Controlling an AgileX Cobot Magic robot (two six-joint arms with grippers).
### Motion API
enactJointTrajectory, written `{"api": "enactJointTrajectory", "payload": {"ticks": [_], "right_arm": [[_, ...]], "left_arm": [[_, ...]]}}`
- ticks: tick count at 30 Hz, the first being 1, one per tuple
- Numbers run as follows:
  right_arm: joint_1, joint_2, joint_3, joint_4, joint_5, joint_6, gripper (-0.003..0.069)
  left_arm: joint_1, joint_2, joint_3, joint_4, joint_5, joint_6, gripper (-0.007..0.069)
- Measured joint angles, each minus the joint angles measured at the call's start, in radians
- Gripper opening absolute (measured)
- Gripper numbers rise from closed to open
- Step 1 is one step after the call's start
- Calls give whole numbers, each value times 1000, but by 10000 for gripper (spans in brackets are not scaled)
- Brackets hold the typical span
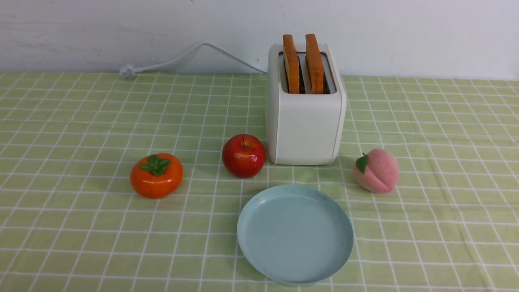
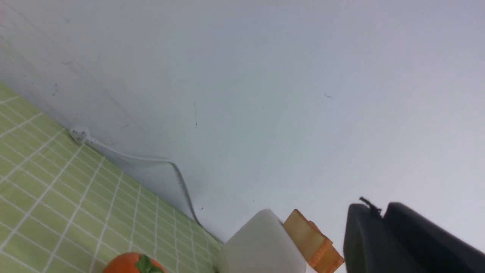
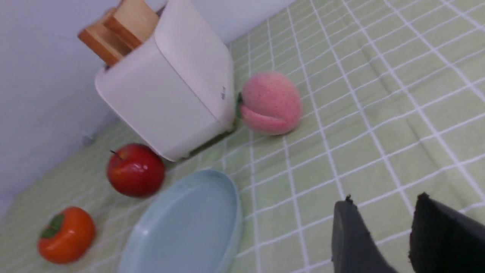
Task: Take toasted bread from bread machine on green coffee tablecloth place on plate.
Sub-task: 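Reach for a toast slice standing in the toaster with the left gripper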
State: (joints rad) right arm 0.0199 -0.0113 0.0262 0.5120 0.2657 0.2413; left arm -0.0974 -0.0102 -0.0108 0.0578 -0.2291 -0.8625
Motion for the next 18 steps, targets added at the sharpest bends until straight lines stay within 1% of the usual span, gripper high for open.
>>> {"api": "enactJointTrajectory", "payload": {"ticks": [1,2,3,4,5,6,8,10,11,12,13,14,16,18], "right_arm": [[0,0,0,20,-10,0,240],[0,0,0,42,-27,0,237],[0,0,0,59,-45,0,235],[0,0,0,70,-50,0,233],[0,0,-15,84,-37,-7,221],[3,0,-38,87,-9,-27,209],[12,4,-96,87,51,-81,173],[26,44,-195,87,145,-179,120],[34,80,-263,87,213,-248,90],[34,96,-274,86,224,-271,85],[40,159,-354,80,320,-349,54],[41,205,-409,76,378,-400,36],[41,300,-517,70,484,-495,13],[41,364,-572,68,527,-554,10]], "left_arm": [[0,0,-35,42,49,-14,12],[0,0,-71,85,97,-20,-12],[0,2,-120,144,162,-25,-13],[0,6,-141,168,188,-26,-13],[0,43,-228,257,297,-28,-13],[0,73,-270,300,362,-31,-13],[0,159,-365,350,468,-29,-13],[0,270,-430,368,530,-18,-13],[-1,336,-459,375,540,0,-13],[-3,358,-467,375,538,6,-13],[-16,428,-486,379,515,31,-13],[-27,466,-492,380,491,45,-13],[-76,566,-499,383,384,69,-13],[-120,661,-499,385,277,75,-13]]}}
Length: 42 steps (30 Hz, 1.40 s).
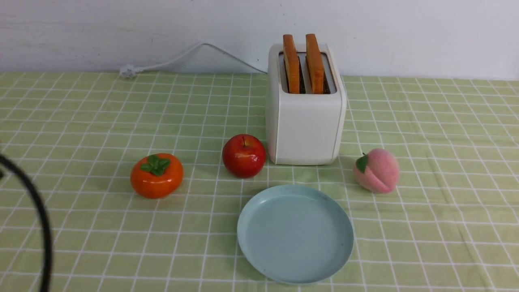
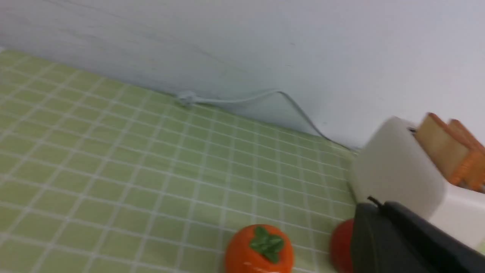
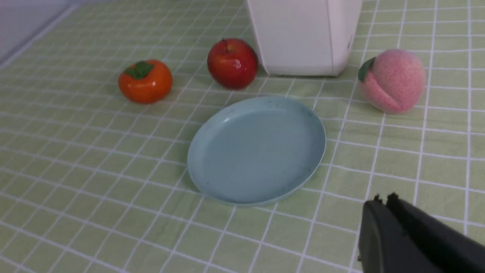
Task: Take toasted bread from bread machine on green coffee tablecloth place on plate.
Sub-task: 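Reach for a toast slice standing in the toaster with the left gripper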
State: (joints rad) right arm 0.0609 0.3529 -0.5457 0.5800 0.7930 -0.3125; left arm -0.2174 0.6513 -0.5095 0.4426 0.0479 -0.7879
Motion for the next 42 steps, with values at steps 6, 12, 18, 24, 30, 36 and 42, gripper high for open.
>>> {"api": "enactJointTrajectory", "payload": {"ticks": [6,12,18,24,30,36,42], "right_arm": [[0,56,-57,13,-9,-79,10],[0,56,-57,35,-16,-94,14],[0,56,-57,38,-6,-97,20],[0,56,-57,41,-18,-118,21],[0,56,-57,80,-90,-159,22],[0,56,-57,163,-120,-234,25],[0,56,-57,249,-129,-309,29]], "left_arm": [[-174,330,-62,8,-327,0,-13],[-260,630,-245,26,-374,24,6],[-273,902,-453,42,-449,34,227],[-275,1084,-626,40,-548,34,460],[-275,1246,-793,38,-534,82,484],[-275,1349,-928,25,-462,114,484],[-275,1422,-1042,22,-408,117,472]]}}
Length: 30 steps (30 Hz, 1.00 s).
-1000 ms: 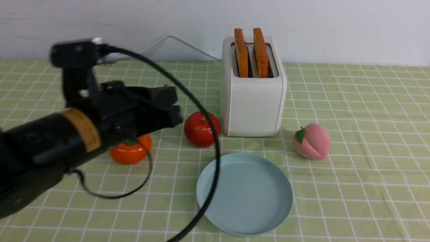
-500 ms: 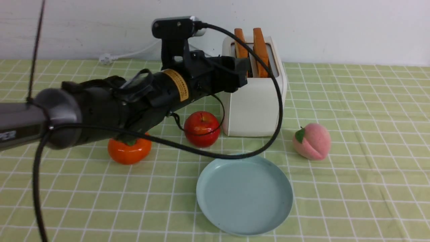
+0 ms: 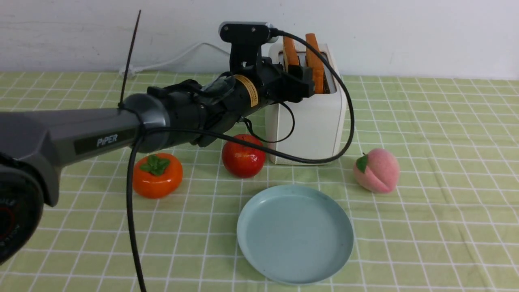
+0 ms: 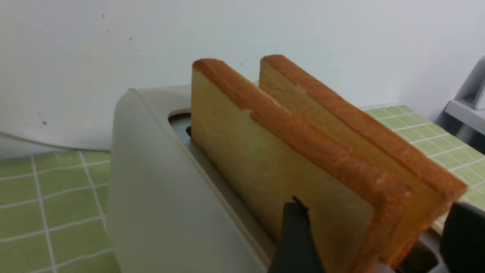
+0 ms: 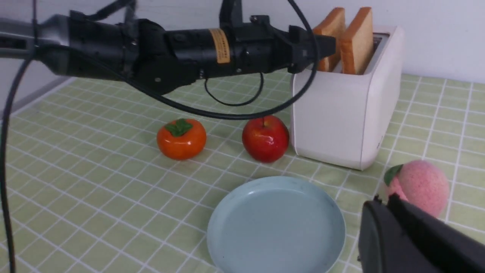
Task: Take toasted bread from bread machine on green coffee tablecloth place on plate.
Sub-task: 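Reach for a toast slice standing in the toaster with the left gripper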
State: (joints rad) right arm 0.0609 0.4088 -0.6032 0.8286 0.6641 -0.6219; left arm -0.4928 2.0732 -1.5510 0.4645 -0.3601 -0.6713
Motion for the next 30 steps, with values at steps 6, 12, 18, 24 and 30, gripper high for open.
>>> {"api": "enactJointTrajectory", "payload": {"ticks": [6,12,18,24,30], "right_arm": [[0,0,0,49,-14,-50,31],[0,0,0,51,-16,-53,31],[0,0,0,54,-17,-53,35],[0,0,0,54,-17,-53,39],[0,0,0,67,-20,-53,18]], "left_arm": [[0,50,-91,-8,88,3,389],[0,72,-126,-10,100,4,248],[-1,72,-129,-10,110,4,89],[-1,32,-129,-10,146,3,89],[-1,-146,-128,24,334,-3,89]]}}
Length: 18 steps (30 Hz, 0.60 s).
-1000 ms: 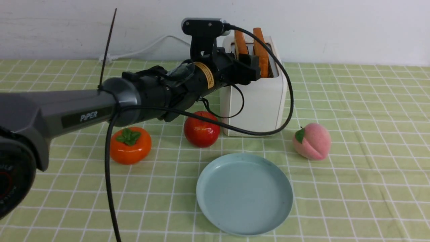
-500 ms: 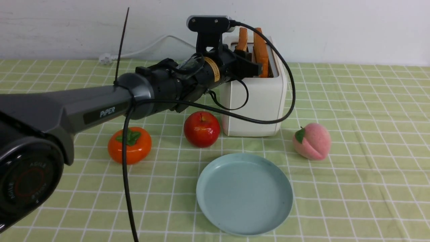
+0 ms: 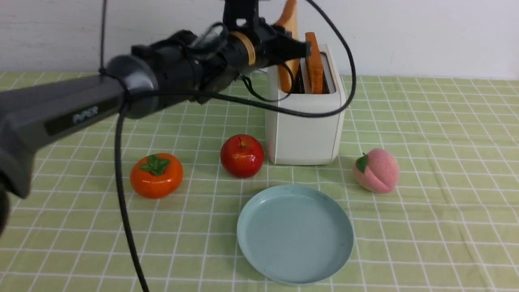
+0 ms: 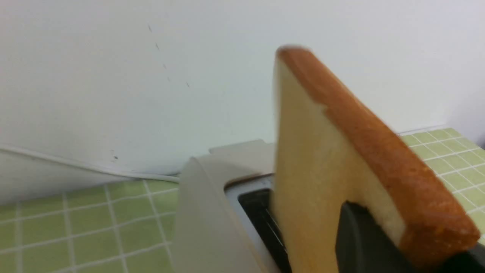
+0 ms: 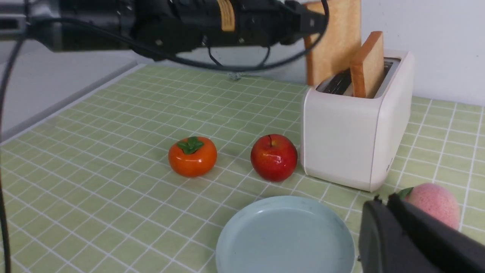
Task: Take toasted bread from bread machine on green coffee tablecloth place on plate.
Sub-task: 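Reach for a toast slice standing in the toaster with the left gripper, then place the slice of bread on the plate with the left gripper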
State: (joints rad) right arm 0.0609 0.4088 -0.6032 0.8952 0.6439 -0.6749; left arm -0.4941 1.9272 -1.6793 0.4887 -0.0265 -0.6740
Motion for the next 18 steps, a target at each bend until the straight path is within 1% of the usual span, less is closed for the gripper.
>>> {"api": "enactJointTrajectory", "payload": {"ticks": [1,5,8,9,10,11,12,13,14,15,16,17,18], "right_arm": [[0,0,0,1,0,0,16],[0,0,0,15,0,0,3],[0,0,0,18,8,0,3],[0,0,0,18,19,0,3],[0,0,0,18,22,0,3],[0,0,0,18,34,0,3],[0,0,0,18,66,0,3],[0,0,0,18,70,0,3],[0,0,0,18,92,0,3],[0,0,0,18,117,2,3],[0,0,0,18,159,8,3],[0,0,0,18,171,10,3],[0,0,0,19,207,20,3]], "left_arm": [[0,-8,0,0,21,0,89],[-6,-152,0,-26,258,0,89],[-42,-237,0,-59,471,57,89],[-72,-263,0,-76,545,111,89],[-77,-267,0,-86,575,133,89],[-109,-284,-1,-110,637,182,89],[-163,-303,-1,-187,781,291,89],[-176,-306,-1,-197,797,319,89],[-200,-311,-1,-243,860,372,89],[-227,-312,6,-306,929,435,89],[-260,-312,40,-427,1005,536,89],[-260,-312,40,-440,1009,546,89],[-271,-309,94,-544,1009,609,89]]}}
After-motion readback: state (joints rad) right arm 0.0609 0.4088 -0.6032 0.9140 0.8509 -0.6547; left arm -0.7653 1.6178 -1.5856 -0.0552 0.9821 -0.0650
